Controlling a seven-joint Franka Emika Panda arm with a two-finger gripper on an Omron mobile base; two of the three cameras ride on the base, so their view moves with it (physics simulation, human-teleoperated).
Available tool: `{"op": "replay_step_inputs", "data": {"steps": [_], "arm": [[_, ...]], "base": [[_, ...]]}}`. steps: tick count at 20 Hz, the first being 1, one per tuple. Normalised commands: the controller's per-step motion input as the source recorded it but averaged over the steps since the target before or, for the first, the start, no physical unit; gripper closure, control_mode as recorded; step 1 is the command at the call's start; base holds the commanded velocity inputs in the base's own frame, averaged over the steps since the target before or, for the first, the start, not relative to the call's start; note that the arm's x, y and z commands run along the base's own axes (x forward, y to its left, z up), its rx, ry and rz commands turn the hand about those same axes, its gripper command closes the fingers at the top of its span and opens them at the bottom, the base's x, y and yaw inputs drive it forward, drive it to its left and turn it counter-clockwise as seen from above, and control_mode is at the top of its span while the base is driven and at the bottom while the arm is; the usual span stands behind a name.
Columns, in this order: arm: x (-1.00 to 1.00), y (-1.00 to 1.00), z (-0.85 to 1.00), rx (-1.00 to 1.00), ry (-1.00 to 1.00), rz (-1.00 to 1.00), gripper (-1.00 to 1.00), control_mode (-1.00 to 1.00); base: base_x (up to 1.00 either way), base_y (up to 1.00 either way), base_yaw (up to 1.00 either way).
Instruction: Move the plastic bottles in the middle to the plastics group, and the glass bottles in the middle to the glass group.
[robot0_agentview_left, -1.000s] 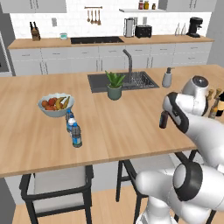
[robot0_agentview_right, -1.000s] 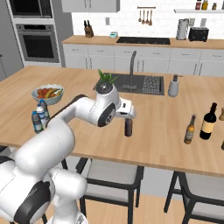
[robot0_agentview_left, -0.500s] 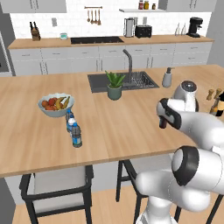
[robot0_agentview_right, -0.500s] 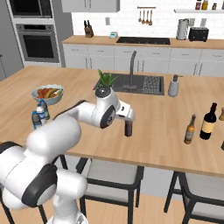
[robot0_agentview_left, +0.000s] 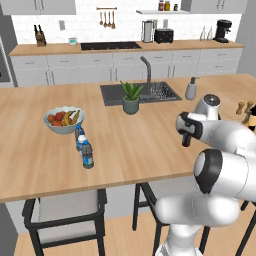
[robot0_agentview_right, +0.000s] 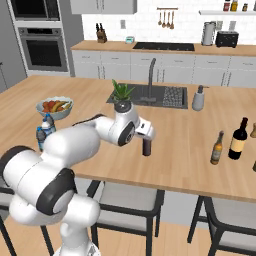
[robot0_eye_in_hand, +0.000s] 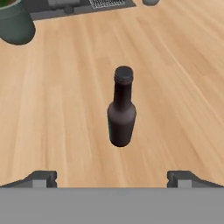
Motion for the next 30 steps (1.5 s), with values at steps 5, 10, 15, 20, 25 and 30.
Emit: {"op": "replay_step_inputs", "data": {"steps": [5,10,15,20,25,30], "arm": [[0.28,-0.06,0.00,0.00,0.15,0.00,-1.00,-1.00],[0.17,0.00,-0.07,0.00,0.02,0.00,-1.00,-1.00],[0.06,-0.03,-0.12,0.00,0.00,0.00,-1.00,-1.00],[0.02,-0.08,-0.24,0.00,0.01,0.00,-1.00,-1.00],[0.25,-0.11,-0.17,0.00,0.03,0.00,-1.00,-1.00],[0.38,-0.04,-0.07,0.00,0.06,0.00,-1.00,-1.00]], "base": [[0.00,0.00,0.00],[0.00,0.00,0.00],[0.00,0.00,0.00],[0.00,0.00,0.00],[0.00,0.00,0.00],[0.00,0.00,0.00]]}}
